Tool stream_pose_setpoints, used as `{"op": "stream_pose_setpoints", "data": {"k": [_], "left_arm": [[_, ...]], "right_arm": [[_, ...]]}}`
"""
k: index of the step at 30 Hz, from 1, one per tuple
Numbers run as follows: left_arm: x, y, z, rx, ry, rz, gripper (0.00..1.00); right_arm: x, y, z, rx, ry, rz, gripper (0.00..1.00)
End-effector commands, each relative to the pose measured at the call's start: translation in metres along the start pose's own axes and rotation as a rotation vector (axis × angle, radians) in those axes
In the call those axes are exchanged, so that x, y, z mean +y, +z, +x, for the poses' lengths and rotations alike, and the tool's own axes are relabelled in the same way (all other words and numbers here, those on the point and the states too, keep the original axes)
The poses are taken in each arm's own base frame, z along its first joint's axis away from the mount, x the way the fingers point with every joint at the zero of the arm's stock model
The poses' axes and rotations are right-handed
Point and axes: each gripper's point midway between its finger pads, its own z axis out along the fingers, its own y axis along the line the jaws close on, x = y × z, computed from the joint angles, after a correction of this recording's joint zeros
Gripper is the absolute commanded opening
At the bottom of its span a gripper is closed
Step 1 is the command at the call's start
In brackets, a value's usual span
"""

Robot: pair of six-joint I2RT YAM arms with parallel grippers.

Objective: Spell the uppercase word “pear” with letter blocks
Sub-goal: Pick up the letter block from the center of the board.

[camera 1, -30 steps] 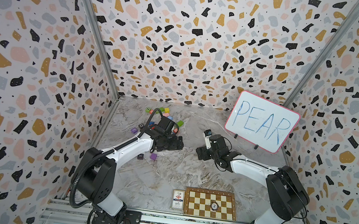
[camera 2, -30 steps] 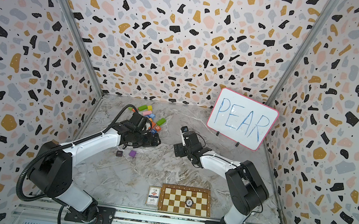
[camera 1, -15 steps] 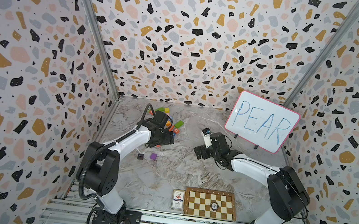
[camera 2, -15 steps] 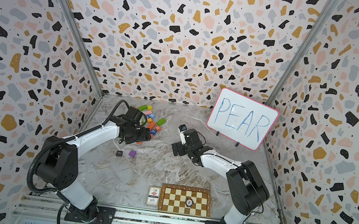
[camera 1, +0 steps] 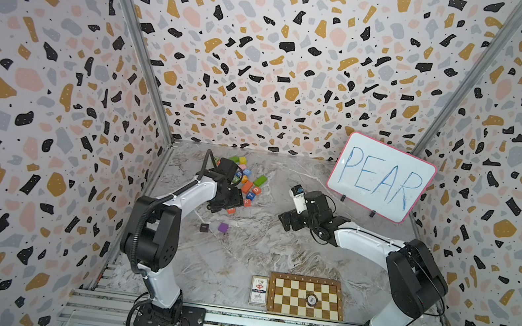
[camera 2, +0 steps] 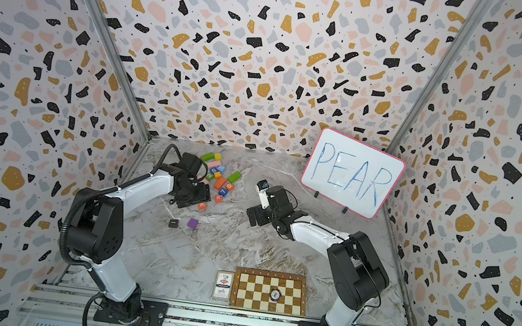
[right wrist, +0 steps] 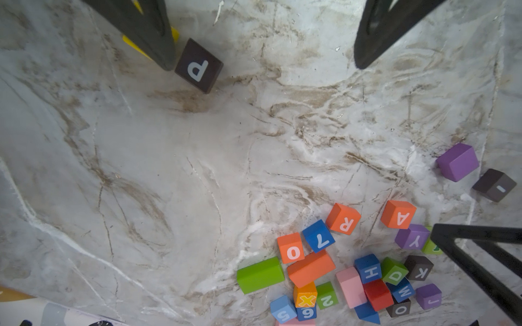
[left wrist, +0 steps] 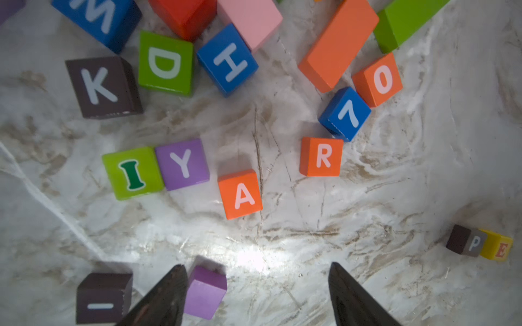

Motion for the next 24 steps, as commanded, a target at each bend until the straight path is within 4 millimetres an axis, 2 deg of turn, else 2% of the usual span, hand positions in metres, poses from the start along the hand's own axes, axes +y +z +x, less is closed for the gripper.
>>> {"op": "stream_pose_setpoints", "data": {"k": [1,11,18,24], "left_arm": [[0.002,0.000,-0.011,-0.013,-0.005,-0.034,0.76],[0.008,0.027,-0.016,0.039,-0.034,-0.090,0.69],[0.013,0.037,-0.013,0.080,-0.047,-0.132,0.61],[0.017,0.038,-0.013,0.081,-0.048,-0.160,0.59]], "right_arm": [[0.003,-0.001,-0.011,-0.020,0.007,-0.022,0.99],[0.008,-0.001,-0.012,-0.020,0.014,-0.052,1.00],[0.008,-0.002,-0.009,-0.019,0.019,-0.056,1.00],[0.009,-0.001,-0.008,-0.019,0.023,-0.061,1.00]]}}
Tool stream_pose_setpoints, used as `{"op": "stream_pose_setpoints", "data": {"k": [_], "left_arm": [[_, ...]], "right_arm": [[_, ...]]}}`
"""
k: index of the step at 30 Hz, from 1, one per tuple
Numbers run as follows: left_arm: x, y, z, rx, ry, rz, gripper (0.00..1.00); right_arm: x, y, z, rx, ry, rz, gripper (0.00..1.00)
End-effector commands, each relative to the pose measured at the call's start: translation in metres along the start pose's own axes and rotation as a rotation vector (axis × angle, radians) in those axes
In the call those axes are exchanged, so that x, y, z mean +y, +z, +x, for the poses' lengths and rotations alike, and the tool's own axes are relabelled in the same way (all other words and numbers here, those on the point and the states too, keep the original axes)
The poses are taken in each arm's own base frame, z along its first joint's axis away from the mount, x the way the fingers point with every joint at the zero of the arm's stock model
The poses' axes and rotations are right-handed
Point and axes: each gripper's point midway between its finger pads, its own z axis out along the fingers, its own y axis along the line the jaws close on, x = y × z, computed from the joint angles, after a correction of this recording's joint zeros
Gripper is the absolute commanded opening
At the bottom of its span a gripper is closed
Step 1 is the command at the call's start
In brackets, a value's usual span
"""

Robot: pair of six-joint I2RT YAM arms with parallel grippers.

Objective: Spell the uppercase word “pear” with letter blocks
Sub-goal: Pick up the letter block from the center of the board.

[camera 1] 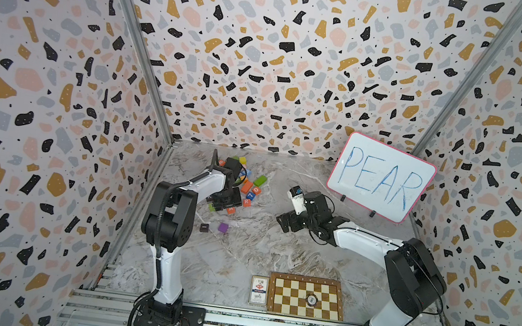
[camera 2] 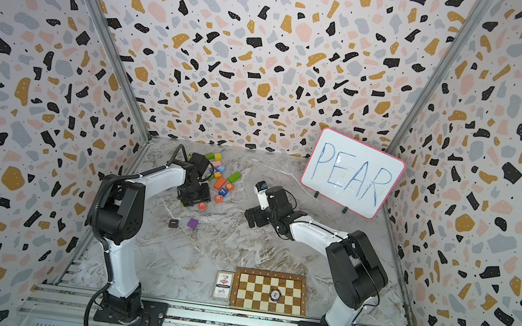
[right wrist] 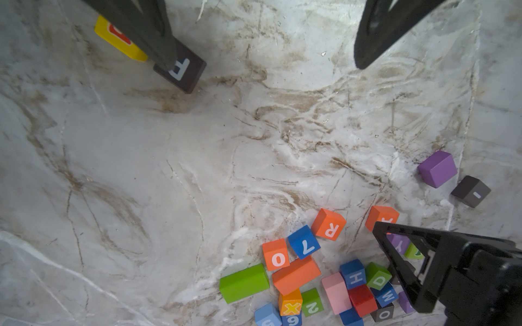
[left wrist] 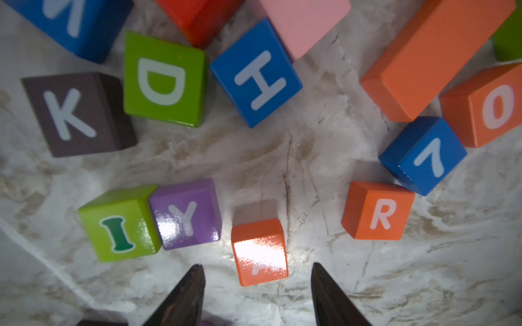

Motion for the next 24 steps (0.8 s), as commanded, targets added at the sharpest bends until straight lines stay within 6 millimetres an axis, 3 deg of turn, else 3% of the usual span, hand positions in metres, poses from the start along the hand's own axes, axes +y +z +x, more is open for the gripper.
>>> {"op": "stream_pose_setpoints", "data": {"k": [1,12,24], "left_arm": [[0.004,-0.005,-0.005,-0.003,-0.009,-0.036,0.59],[0.001,0.003,-0.003,0.065,0.039,-0.150,0.55],[-0.003,0.009,-0.001,0.081,0.036,-0.139,0.49]], "right_arm": [[0.002,-0.004,-0.011,-0.032,0.008,-0.011,0.99],[0.000,-0.005,-0.011,-0.036,0.015,-0.014,0.99],[-0.002,-0.006,-0.009,-0.036,0.027,-0.016,0.99]]}}
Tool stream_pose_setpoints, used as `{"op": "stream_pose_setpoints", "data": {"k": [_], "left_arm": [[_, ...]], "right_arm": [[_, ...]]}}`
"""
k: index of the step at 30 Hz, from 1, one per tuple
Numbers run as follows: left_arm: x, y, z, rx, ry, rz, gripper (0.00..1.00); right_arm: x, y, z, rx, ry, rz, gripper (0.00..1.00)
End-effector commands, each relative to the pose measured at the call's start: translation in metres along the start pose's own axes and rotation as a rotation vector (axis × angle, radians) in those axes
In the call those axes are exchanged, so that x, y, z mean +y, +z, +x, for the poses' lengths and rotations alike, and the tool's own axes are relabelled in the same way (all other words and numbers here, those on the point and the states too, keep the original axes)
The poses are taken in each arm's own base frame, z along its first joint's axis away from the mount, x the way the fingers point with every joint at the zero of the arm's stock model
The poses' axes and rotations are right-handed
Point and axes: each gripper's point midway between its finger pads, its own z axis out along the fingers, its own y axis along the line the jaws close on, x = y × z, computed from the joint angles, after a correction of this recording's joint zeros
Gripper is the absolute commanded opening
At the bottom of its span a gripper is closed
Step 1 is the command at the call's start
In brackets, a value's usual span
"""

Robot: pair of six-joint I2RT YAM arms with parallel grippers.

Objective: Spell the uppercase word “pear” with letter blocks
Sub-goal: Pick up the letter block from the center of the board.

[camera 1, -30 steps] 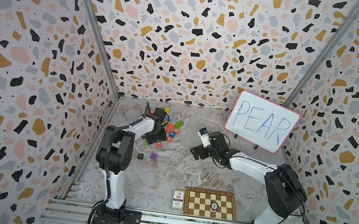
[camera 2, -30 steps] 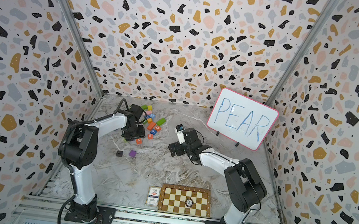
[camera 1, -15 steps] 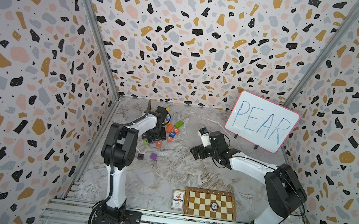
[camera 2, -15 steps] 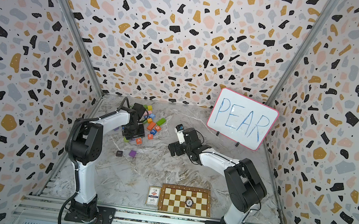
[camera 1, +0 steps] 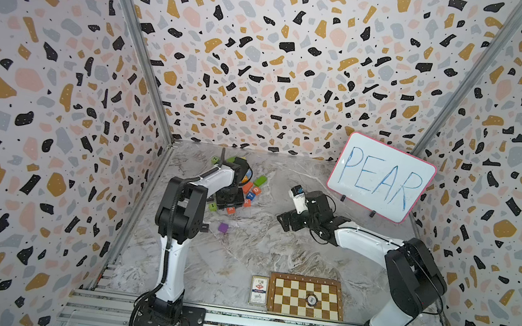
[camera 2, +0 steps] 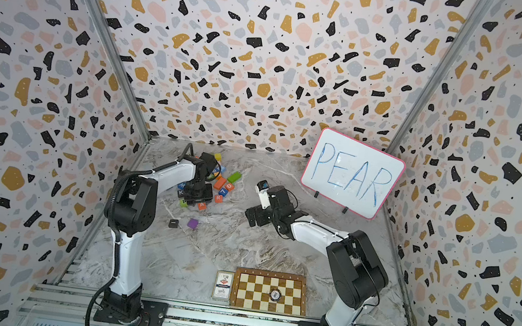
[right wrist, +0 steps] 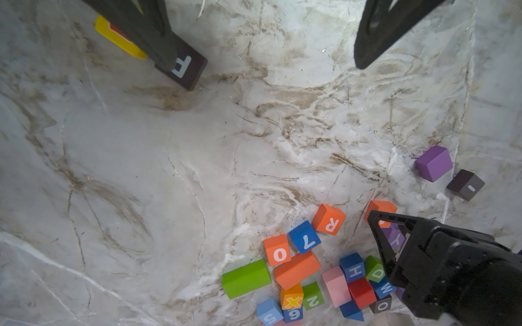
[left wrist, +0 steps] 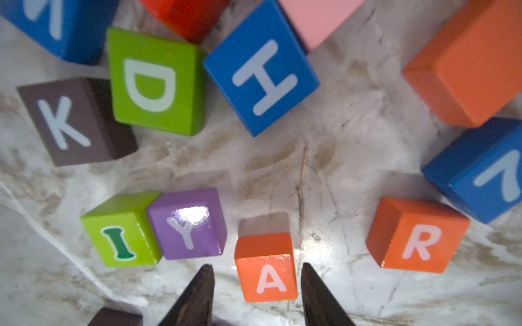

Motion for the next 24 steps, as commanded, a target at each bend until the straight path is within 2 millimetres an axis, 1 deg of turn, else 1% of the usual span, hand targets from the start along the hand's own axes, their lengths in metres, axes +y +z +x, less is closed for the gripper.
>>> {"op": "stream_pose_setpoints", "data": {"k": [1,12,24], "left_arm": [[-0.0019,-0.0015,0.0004,0.014,0.001,-0.004,0.48],[-0.0042,0.0000,0.0000,0.016,-0.006,0.006,0.40],[-0.0036,0.0059,0.0015,0.024,-0.008,-0.002,0.41]], "right_arm": [[0.0017,-0.0062,-0.0074,-0.026,0.009,-0.008,1.00],[0.0009,-0.0080,-0.0085,-0.030,0.014,-0.007,1.00],[0.0004,-0.0076,-0.0067,-0.027,0.020,-0.010,1.00]]}}
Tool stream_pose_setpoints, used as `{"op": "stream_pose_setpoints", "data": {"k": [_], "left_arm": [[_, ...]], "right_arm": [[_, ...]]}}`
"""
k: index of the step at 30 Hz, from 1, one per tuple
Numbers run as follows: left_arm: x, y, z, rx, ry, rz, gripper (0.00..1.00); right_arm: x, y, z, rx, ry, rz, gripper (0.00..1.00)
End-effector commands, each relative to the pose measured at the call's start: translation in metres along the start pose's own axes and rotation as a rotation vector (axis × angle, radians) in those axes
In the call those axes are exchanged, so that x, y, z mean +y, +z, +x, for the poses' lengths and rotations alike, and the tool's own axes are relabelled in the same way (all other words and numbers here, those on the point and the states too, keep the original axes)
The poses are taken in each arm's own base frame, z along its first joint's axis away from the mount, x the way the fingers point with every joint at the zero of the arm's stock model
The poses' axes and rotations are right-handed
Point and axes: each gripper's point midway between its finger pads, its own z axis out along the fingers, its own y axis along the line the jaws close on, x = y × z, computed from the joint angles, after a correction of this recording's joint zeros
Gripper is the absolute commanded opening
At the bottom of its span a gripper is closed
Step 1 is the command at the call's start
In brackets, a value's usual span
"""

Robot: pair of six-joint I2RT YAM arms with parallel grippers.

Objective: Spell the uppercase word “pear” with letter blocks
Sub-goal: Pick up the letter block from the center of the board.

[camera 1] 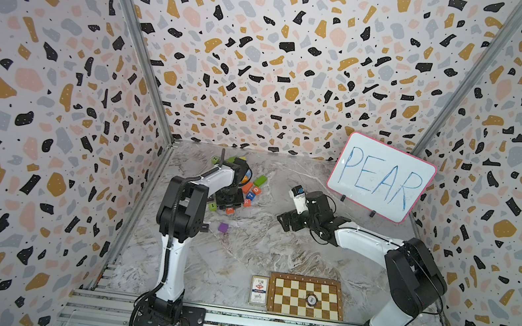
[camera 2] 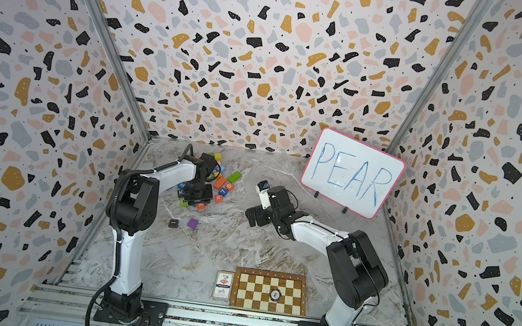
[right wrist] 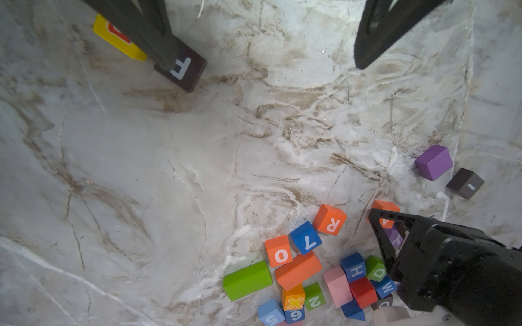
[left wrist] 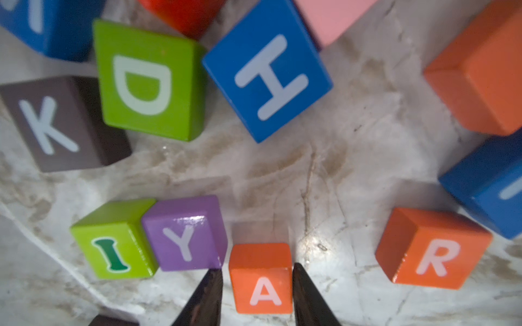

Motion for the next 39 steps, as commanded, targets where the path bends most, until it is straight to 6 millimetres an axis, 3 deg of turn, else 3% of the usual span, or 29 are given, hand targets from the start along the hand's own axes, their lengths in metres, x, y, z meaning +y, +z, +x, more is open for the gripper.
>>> {"op": "stream_pose_setpoints", "data": {"k": [1,9,19,24,29,33,39], "left_arm": [[-0.004,-0.002,0.000,0.007,-0.006,0.007,0.41],[-0.004,-0.003,-0.001,0.004,-0.007,0.013,0.40],[-0.008,-0.017,0.003,-0.021,0.011,0.031,0.29],[-0.017,-0.033,0.012,-0.042,0.046,0.032,0.26],[-0.048,-0.061,0.030,-0.091,0.099,0.088,0.26],[-0.087,-0.074,0.054,-0.106,0.174,0.129,0.25],[-0.154,-0.091,0.087,-0.097,0.288,0.185,0.22]], "right_arm": [[0.003,-0.008,-0.009,-0.029,0.006,-0.012,1.00],[0.002,-0.010,-0.010,-0.032,0.010,-0.007,0.99],[0.001,-0.021,-0.014,-0.045,0.029,0.010,0.99],[-0.007,-0.046,0.001,-0.057,0.077,0.050,1.00],[-0.045,-0.082,0.016,-0.093,0.196,0.136,1.00],[-0.085,-0.097,0.045,-0.079,0.347,0.218,0.99],[-0.109,-0.107,0.072,-0.072,0.445,0.274,0.99]]}}
